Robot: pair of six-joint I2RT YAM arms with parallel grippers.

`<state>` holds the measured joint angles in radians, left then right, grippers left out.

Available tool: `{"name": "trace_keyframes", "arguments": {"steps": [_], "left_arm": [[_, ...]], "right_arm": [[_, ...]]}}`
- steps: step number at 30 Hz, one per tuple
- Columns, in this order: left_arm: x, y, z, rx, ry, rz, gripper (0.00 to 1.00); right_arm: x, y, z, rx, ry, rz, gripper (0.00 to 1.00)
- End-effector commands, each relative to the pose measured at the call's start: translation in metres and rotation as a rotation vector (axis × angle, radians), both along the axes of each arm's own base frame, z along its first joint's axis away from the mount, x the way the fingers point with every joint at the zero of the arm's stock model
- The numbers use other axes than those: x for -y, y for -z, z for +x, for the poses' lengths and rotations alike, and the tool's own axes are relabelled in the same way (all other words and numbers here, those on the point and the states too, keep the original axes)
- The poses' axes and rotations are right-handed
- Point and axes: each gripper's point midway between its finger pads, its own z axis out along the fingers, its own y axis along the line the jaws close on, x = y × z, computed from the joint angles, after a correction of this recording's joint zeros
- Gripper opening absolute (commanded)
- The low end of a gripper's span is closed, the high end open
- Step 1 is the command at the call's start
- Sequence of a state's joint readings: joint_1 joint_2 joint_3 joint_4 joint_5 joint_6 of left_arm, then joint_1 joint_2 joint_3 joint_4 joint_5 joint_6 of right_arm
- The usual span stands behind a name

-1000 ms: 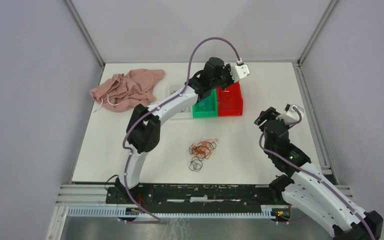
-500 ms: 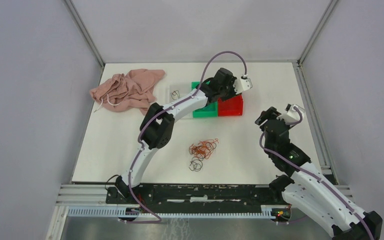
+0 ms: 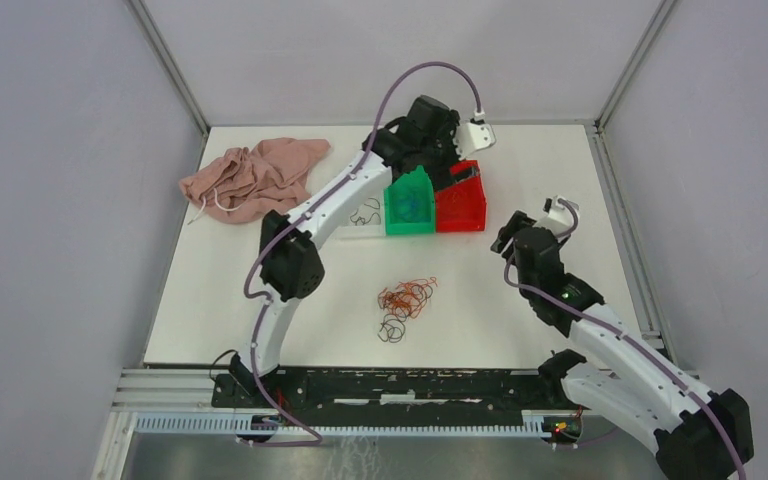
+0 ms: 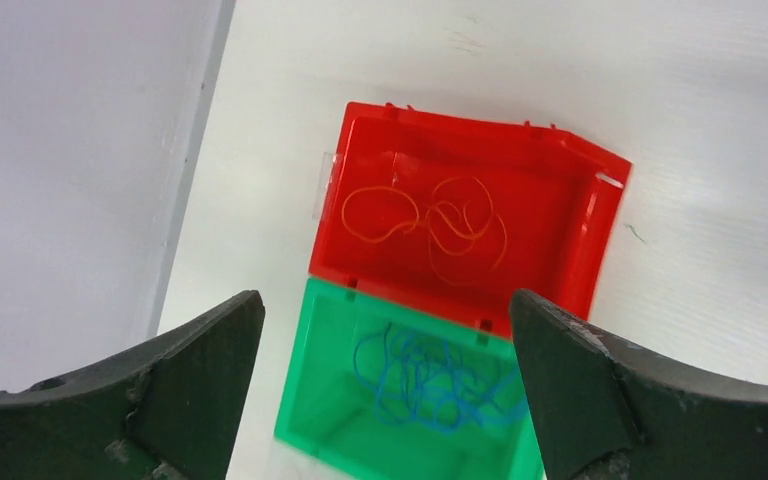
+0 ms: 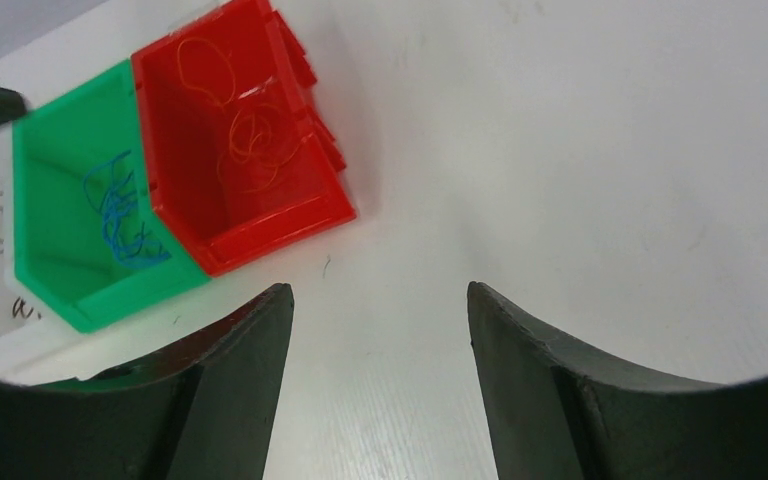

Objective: Untangle the cables

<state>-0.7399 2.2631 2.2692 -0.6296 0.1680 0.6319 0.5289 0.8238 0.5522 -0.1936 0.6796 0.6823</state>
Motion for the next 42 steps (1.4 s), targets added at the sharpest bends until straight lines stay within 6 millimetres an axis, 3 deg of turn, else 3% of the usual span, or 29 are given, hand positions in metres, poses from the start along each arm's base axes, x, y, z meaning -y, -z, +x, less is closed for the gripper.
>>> {"name": "trace_keyframes", "arguments": {"steps": [1,9,15,23,31,42], "left_arm": [[-0.050,-0.080,-0.042,-0.064,0.024,-0.082,0.99],[-0.131,-0.073,-0.099,-0.249,-0.011,-0.089,0.99],[-0.160,-0.070,-0.139,-0.279,0.005,-0.112,0.99],[-0.172,-0.066,-0.158,-0.260,-0.005,-0.130,0.99],[-0.171,-0.078,-0.173,-0.255,0.033,-0.177,0.99],[-0.173,-0.082,-0.180,-0.249,0.056,-0.174,1.00]], "right_arm": [[-0.049,-0.017,0.018,-0.003,-0.207,0.090,0.71],[-0.157,0.005,0.007,-0.160,-0.699,0.289,0.69],[-0.196,0.029,-0.015,-0.290,-0.846,0.295,0.68],[-0.218,0.067,-0.033,-0.418,-0.805,0.192,0.60],[-0.207,0.098,-0.025,-0.460,-0.692,0.056,0.55],[-0.209,0.092,-0.016,-0.418,-0.707,0.014,0.41]]}}
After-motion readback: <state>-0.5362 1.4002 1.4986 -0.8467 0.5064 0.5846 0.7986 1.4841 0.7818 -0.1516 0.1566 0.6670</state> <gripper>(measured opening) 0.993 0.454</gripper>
